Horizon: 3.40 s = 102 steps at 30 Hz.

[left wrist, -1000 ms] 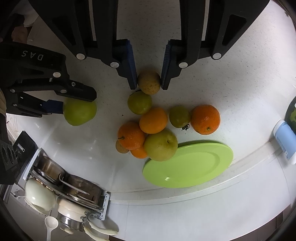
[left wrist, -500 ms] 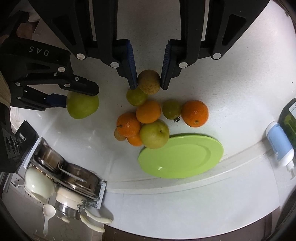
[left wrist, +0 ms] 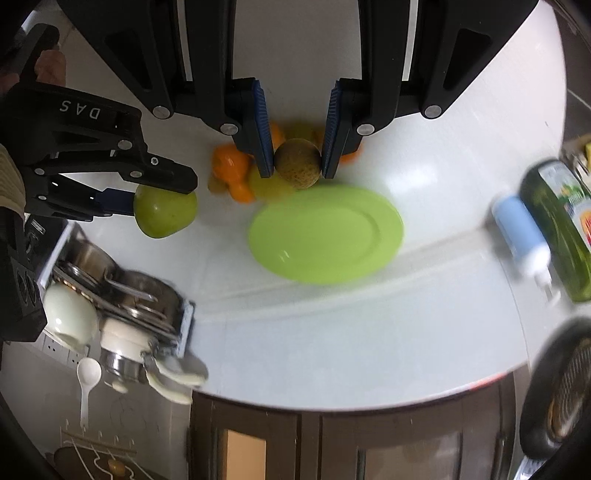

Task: Organize fruits
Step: 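Carry both fruits over the green plate and open both tools to release them, then lift both tools away from the plate back toward the fruit pile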

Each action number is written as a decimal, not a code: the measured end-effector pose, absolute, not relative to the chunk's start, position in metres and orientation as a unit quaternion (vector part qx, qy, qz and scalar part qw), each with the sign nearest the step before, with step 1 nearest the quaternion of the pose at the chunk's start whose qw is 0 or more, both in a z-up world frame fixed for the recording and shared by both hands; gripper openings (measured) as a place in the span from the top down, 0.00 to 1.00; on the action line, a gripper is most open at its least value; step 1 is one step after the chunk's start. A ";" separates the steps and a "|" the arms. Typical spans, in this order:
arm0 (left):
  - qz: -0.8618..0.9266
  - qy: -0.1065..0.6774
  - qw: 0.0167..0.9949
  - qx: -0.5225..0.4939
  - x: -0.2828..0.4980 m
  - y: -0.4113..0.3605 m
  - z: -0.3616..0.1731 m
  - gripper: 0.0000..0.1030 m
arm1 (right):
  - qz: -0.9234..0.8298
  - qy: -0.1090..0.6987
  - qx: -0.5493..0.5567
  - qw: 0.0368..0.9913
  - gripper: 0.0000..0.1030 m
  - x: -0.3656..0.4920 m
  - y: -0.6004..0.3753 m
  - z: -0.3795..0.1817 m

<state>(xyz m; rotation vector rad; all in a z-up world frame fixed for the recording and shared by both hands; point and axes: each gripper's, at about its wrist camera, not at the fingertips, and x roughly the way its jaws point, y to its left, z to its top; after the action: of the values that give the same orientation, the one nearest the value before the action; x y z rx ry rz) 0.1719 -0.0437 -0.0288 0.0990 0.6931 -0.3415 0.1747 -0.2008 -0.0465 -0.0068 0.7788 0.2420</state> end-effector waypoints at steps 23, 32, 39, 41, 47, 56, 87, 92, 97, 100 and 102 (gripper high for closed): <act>-0.149 0.363 0.919 0.045 0.326 -0.033 -0.022 0.74 | 0.147 0.386 -0.026 0.910 0.51 0.331 -0.180 -0.022; -0.148 0.410 0.900 0.028 0.378 -0.031 -0.052 0.74 | 0.151 0.438 -0.031 0.886 0.51 0.390 -0.175 -0.049; -0.147 0.439 0.886 0.025 0.400 -0.036 -0.074 0.74 | 0.154 0.465 -0.033 0.871 0.51 0.415 -0.173 -0.073; -0.145 0.445 0.883 0.027 0.404 -0.039 -0.080 0.74 | 0.156 0.472 -0.034 0.867 0.51 0.419 -0.171 -0.079; -0.145 0.457 0.877 0.024 0.410 -0.040 -0.090 0.74 | 0.157 0.482 -0.040 0.861 0.51 0.425 -0.175 -0.090; -0.144 0.470 0.870 0.028 0.417 -0.045 -0.099 0.74 | 0.157 0.493 -0.045 0.854 0.51 0.430 -0.171 -0.102; -0.085 0.314 0.945 0.028 0.281 -0.013 0.006 0.26 | 0.143 0.316 -0.061 0.936 0.34 0.306 -0.179 0.006; -0.073 0.287 0.954 0.040 0.245 -0.009 0.018 0.22 | 0.127 0.285 -0.051 0.949 0.34 0.269 -0.182 0.018; -0.060 0.276 0.958 0.049 0.214 -0.010 0.021 0.19 | 0.111 0.273 -0.035 0.955 0.34 0.241 -0.183 0.016; -0.060 0.275 0.958 0.051 0.198 -0.010 0.017 0.18 | 0.110 0.278 -0.026 0.954 0.34 0.225 -0.186 0.012; -0.056 0.273 0.959 0.055 0.188 -0.010 0.014 0.18 | 0.105 0.278 -0.026 0.954 0.34 0.214 -0.189 0.010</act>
<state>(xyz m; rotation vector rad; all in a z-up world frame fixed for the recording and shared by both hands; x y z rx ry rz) 0.1882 -0.0102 0.0144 0.1114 0.5544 -0.1129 0.2138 -0.1885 0.0097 -0.0533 0.5642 0.2137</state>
